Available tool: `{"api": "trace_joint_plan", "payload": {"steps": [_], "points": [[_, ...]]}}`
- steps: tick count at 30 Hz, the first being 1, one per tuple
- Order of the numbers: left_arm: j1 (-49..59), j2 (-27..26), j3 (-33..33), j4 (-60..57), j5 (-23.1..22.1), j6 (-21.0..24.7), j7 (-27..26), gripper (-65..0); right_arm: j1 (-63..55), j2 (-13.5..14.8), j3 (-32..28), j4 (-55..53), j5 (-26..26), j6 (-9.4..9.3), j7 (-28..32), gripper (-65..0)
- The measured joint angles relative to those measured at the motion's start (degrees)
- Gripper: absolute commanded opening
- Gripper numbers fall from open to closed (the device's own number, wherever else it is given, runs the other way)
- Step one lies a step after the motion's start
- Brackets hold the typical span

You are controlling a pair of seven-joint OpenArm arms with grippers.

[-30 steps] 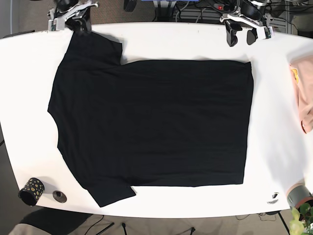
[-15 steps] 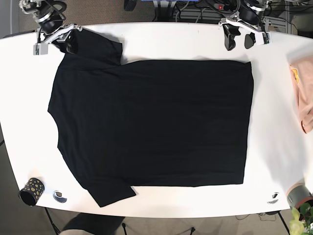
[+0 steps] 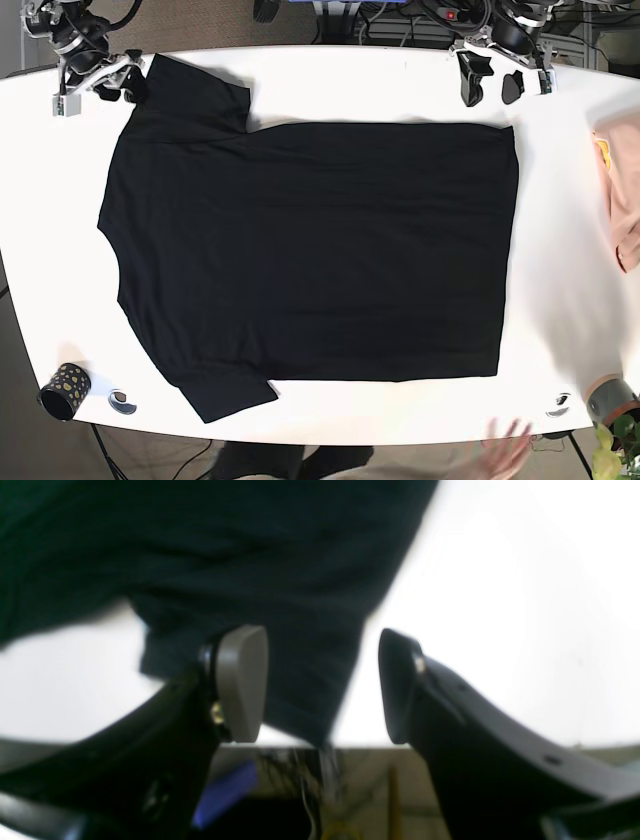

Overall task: Fold the T-shirt properly
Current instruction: 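Lower both grippers onto the shirt's shoulder edge and grasp it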

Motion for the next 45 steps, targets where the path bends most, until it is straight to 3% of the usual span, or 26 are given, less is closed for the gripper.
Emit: {"api": "trace_joint_plan", "payload": {"steps": [6,10,23,30,39,41,45], "points": [[0.0,0.0,0.0,-0.1,0.0,0.0,0.0,-26.4,0.7,-0.1,2.2,-4.2,-0.3,4.13,-2.8,-30.8],[-0.7,0.0,0.0,-0.8,0.0,0.0,0.0,-26.4,0.8,-0.1,2.2,-6.9,-0.3,4.94,-3.3,-30.8],[-0.8,-0.1,0.0,-1.6,0.0,0.0,0.0,-26.4,1.1,-4.3,1.9,-8.0,0.8,5.14,-3.5,-30.8],[-0.8,-0.1,0.0,-1.6,0.0,0.0,0.0,-26.4,1.0,-5.1,-5.5,-7.5,2.5,5.6,-2.7,-30.8],[-0.8,-0.7,-0.2,-1.6,0.0,0.0,0.0,-26.4,1.3,-6.5,-6.0,-7.4,2.6,5.97,-2.4,-31.1],[-0.8,-1.3,-0.2,-1.6,0.0,0.0,0.0,-26.4,1.6,-6.5,-6.0,-7.4,2.5,5.97,-2.6,-34.2],[-0.9,-1.3,-0.3,-1.6,0.0,0.0,0.0,-26.4,2.2,-6.5,-6.0,-7.5,1.7,5.73,-3.0,-50.4]]}}
